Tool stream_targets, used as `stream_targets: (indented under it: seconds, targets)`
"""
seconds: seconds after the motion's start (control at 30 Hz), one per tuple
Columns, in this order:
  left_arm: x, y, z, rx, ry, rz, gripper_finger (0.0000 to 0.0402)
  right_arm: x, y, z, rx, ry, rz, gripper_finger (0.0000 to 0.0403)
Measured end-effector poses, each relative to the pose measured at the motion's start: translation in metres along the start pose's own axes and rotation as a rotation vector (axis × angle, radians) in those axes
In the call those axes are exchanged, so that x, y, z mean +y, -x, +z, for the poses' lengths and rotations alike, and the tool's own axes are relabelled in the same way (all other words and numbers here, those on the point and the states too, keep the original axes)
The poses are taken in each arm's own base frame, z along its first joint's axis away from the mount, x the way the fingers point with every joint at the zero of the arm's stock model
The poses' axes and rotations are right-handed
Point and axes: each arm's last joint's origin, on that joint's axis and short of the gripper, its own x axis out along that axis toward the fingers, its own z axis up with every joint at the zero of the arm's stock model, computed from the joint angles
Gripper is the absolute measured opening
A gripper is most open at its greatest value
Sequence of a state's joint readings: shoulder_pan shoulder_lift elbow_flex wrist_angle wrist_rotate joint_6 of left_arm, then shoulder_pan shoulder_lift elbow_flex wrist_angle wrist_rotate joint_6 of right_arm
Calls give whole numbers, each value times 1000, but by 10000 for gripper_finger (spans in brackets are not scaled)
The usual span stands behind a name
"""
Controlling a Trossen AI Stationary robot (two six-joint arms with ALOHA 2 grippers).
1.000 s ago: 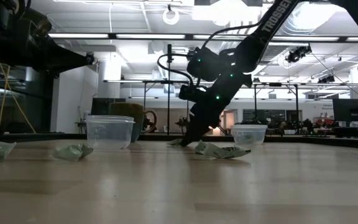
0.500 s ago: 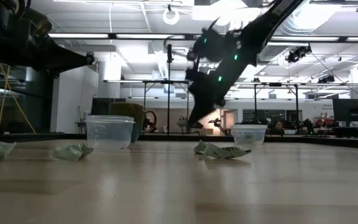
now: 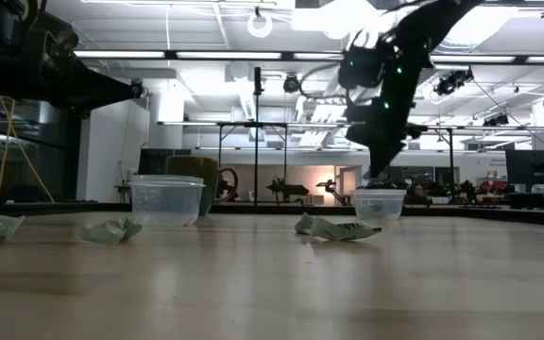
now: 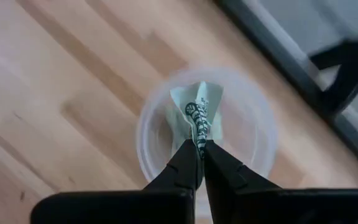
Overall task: Pick and place Stevia / Truvia into bins
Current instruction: Put the stevia packet into the top container, then put the stevia packet into the bottom container
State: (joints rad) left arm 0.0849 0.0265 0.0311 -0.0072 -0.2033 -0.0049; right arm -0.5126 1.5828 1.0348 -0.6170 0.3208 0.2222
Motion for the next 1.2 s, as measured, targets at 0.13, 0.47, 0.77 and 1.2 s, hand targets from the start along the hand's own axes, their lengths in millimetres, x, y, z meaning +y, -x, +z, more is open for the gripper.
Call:
stream_targets:
  seconds: [0.13,0.47,0.77,1.2]
  targets:
    - [0,0,0,1,0,0,106,-12,-10,-2,40,-46,43,13]
    - [0,0,0,3,0,0,106,-14,-11,5,-24,-51,66,140]
    - [0,0,0,3,0,0,106,97,37,-5,-341,633,847,182]
    - [0,0,0,3,0,0,106,184,14,-58,-295,855,701,190]
